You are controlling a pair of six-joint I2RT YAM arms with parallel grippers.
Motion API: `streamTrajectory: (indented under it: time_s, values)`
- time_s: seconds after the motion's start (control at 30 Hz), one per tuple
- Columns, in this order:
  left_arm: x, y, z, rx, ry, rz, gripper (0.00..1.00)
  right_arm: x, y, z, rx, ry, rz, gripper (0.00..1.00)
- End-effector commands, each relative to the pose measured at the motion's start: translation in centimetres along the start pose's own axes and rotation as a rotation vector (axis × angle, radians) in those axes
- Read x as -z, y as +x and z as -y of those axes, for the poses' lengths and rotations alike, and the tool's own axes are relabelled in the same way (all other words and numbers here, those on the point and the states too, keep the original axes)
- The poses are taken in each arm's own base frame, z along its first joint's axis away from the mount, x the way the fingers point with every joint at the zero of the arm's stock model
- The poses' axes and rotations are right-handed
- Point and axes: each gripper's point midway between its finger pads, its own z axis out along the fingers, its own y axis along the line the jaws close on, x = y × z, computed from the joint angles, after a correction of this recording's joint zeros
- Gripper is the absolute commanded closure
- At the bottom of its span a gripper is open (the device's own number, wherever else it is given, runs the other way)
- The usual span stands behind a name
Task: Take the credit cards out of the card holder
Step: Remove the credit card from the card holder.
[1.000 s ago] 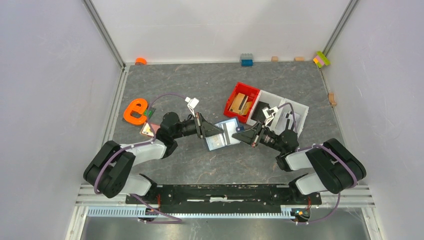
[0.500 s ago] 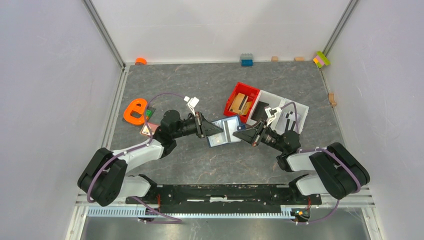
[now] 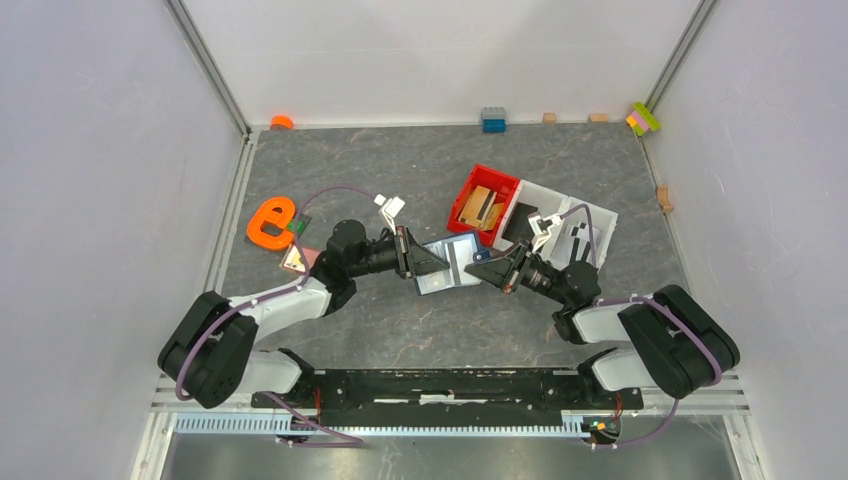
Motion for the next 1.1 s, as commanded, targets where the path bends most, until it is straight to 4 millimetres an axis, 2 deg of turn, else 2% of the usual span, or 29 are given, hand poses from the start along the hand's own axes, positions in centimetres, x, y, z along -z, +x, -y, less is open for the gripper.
streamTrajectory:
  time_s: [0.0, 0.47, 0.6, 0.73, 0.87, 0.93, 1.07]
  values:
    - [-0.5, -0.5, -0.1, -0.050, -0.007, -0.001, 0.74, -0.9, -1.6, -3.9, 0.129, -0.166, 0.036, 0.96]
    - [-0.5, -0.4, 2.4, -0.060, 0.132, -0.006, 0.73, -1.5, -1.0, -3.8, 0.132, -0.167, 0.006, 0.95]
    - [-0.4, -0.3, 2.7, -0.060, 0.154, -0.006, 0.79, -1.5, -1.0, -3.8, 0.133, -0.168, 0.004, 0.92]
    - [-0.3, -0.5, 2.7, -0.066, 0.151, 0.004, 0.98, -1.4, -1.0, -3.7, 0.135, -0.158, 0.007, 0.81]
    - [-0.4, -0.5, 2.0, -0.058, 0.116, 0.004, 0.98, -1.0, -1.4, -3.3, 0.145, -0.133, 0.030, 0.66]
    - [-0.5, -0.5, 1.8, -0.053, 0.109, 0.000, 0.98, -0.7, -1.7, -2.9, 0.144, -0.111, 0.049, 0.67]
    - [-0.5, -0.6, 1.2, -0.036, 0.085, 0.000, 0.98, 0.2, -2.4, -2.4, 0.125, -0.086, 0.092, 0.78]
